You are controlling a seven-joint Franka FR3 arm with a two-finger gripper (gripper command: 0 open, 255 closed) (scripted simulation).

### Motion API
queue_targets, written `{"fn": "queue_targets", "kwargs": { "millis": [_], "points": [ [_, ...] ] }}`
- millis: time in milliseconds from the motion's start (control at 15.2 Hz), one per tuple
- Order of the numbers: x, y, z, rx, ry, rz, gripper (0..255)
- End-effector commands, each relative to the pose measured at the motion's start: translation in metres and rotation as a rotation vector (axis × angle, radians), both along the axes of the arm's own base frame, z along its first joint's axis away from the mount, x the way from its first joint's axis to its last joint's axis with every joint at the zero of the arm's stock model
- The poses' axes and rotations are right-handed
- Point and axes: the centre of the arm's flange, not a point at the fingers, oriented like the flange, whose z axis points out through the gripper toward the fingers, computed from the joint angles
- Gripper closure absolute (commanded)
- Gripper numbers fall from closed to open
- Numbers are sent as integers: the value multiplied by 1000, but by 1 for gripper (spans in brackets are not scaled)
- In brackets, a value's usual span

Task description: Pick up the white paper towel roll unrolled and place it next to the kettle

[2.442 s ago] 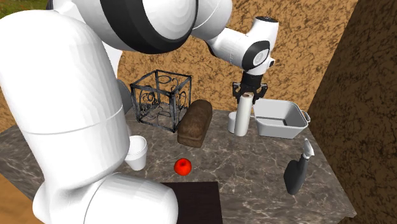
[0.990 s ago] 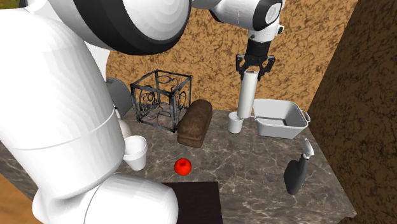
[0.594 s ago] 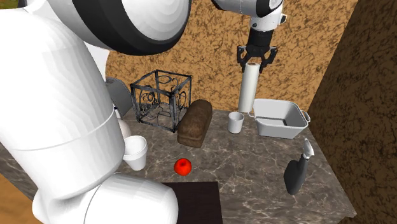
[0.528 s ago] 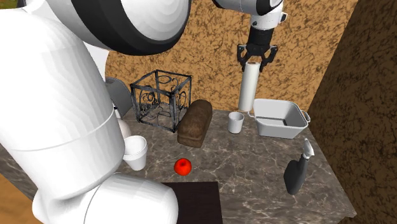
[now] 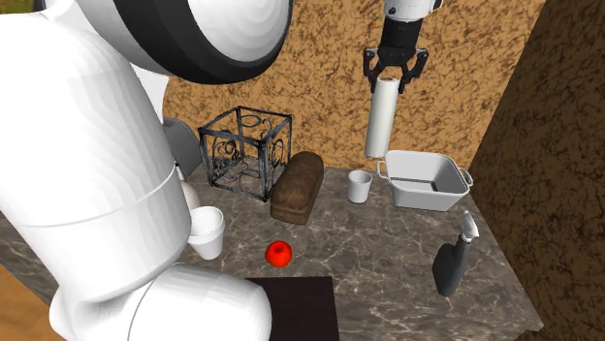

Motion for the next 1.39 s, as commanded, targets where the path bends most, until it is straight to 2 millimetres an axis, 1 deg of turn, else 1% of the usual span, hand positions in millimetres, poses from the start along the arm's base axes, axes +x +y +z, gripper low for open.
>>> {"fn": "queue_targets", "kwargs": {
  "millis": [0,1320],
  "points": [
    [-1,12,5,0,0,0,255],
    [-17,276,6,0,0,0,255]
  ]
}}
